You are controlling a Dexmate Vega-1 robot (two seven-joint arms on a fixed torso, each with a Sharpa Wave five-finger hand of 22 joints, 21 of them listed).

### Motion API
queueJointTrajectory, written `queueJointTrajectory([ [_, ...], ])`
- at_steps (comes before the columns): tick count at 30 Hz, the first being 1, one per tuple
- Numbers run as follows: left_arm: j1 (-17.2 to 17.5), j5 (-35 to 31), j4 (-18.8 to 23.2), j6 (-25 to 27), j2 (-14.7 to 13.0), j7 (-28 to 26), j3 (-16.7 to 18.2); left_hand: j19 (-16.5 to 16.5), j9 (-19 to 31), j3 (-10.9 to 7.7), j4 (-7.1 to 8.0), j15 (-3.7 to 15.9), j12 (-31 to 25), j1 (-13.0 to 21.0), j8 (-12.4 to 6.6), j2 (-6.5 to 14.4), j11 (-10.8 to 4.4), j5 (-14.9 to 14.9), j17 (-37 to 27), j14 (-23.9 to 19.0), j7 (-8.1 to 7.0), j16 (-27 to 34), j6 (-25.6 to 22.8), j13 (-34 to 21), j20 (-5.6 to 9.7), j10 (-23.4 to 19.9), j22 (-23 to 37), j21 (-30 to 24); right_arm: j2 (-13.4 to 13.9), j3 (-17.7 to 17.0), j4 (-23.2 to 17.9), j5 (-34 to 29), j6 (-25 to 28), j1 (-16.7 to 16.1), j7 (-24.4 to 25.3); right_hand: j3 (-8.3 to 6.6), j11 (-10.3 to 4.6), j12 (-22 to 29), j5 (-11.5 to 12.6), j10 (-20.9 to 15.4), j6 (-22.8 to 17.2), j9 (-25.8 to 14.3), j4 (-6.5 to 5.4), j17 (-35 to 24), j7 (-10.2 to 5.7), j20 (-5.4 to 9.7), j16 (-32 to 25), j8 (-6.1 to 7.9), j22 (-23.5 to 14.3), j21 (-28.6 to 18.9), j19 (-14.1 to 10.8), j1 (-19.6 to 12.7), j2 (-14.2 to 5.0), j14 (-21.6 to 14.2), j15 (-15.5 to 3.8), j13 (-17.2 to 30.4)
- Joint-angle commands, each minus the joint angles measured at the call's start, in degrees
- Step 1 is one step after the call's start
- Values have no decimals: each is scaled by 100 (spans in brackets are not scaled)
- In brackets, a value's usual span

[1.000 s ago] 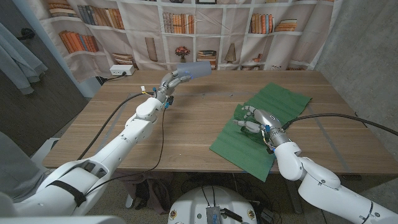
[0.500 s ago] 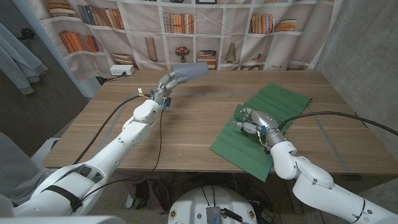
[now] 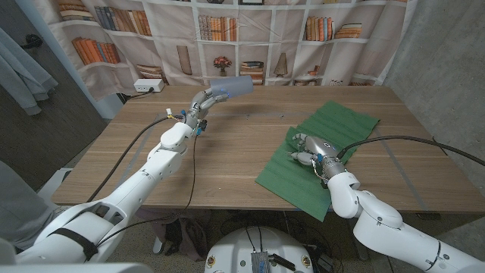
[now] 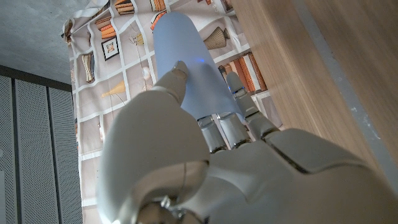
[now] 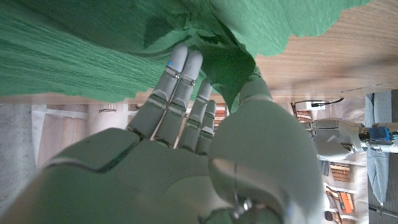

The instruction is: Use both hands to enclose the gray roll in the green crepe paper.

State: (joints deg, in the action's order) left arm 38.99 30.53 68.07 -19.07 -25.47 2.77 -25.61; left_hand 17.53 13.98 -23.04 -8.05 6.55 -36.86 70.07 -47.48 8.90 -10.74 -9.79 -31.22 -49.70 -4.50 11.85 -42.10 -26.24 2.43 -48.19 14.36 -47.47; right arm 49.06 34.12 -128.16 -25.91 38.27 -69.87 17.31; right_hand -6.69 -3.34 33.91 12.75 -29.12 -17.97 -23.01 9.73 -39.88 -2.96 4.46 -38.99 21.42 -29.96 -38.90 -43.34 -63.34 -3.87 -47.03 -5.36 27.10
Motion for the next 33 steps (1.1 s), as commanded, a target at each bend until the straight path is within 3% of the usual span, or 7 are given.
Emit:
queueJointTrajectory([
  [1, -37, 31, -93, -65, 2, 147, -20, -4, 27, -63, 16, 705, -37, 43, -31, -21, 0, -22, -13, -41, 7, 8, -43, -12, 132, -46, -12, -54, -74, -27, 37, 261, 40, -26, 163, -185, -27, 116, 118, -34, -274, -123, 26, -254, -67, 756, -210, 108, -426, -572, -266, -509, -44, -225, -806, 106],
  [7, -4, 42, -77, -71, 7, 130, -13, -10, 32, -63, 13, 703, -36, 49, -39, -22, -1, -20, -18, -40, 7, 8, -49, 6, 135, -51, -29, -80, -62, -136, 121, 460, -287, -115, 394, -517, -192, 368, 438, -536, -1172, -327, 22, -415, -352, 785, -225, 478, -600, -1308, -711, -1394, -74, -819, -813, 210],
  [9, 10, 51, -68, -74, 10, 126, -9, -11, 30, -63, 15, 700, -36, 47, -35, -20, -2, -20, -18, -39, 12, 7, -39, 1, 127, -37, -33, -87, -69, -175, 159, 511, -418, -152, 497, -619, -225, 447, 686, -852, -1619, -347, -3, -444, -378, 799, -189, 622, -666, -1586, -794, -1562, -109, -1065, -806, 211],
  [13, 42, 51, -31, -62, 6, 102, -9, -29, 15, -63, 16, 700, -40, 48, -31, -19, 3, -19, -21, -37, 17, 4, -47, 8, 133, -37, -51, -107, -84, -284, 266, 627, -784, -257, 754, -894, -204, 404, 1284, -1552, -2472, -137, -21, -318, -414, 829, 30, 710, -661, -1933, -771, -1768, -205, -1432, -784, -41],
  [17, 75, 53, 17, -45, -2, 79, -7, -38, -7, -65, 17, 701, -42, 49, -24, -19, -1, -18, -22, -29, 19, 0, -59, 21, 133, -48, -66, -128, -96, -430, 361, 853, -1169, -359, 884, -1159, -262, 389, 1806, -2034, -3145, 111, 13, -246, -367, 847, 208, 716, -510, -2043, -870, -1856, -135, -1635, -775, -126],
  [22, 103, 55, 64, -29, -10, 63, -8, -46, -24, -66, 13, 706, -41, 56, -13, -19, 12, -18, -27, -33, 24, 3, -56, 25, 131, -37, -78, -145, -182, -667, 433, 1229, -1576, -509, 1011, -1345, -268, 275, 2065, -2080, -3430, 323, 32, -204, -337, 865, 356, 613, -386, -2088, -937, -1946, -46, -1692, -766, -175],
  [33, 142, 63, 117, -27, 11, 56, -23, -63, -40, -66, 13, 702, -56, 60, -9, -21, -1, -17, -35, -26, 25, 1, -62, 14, 131, -24, -109, -191, -380, -1207, 299, 1869, -2018, -803, 1243, -1493, -236, 83, 2030, -2155, -3615, 580, 17, -118, -295, 878, 574, 425, -214, -2063, -894, -2027, -14, -1690, -757, -362],
])
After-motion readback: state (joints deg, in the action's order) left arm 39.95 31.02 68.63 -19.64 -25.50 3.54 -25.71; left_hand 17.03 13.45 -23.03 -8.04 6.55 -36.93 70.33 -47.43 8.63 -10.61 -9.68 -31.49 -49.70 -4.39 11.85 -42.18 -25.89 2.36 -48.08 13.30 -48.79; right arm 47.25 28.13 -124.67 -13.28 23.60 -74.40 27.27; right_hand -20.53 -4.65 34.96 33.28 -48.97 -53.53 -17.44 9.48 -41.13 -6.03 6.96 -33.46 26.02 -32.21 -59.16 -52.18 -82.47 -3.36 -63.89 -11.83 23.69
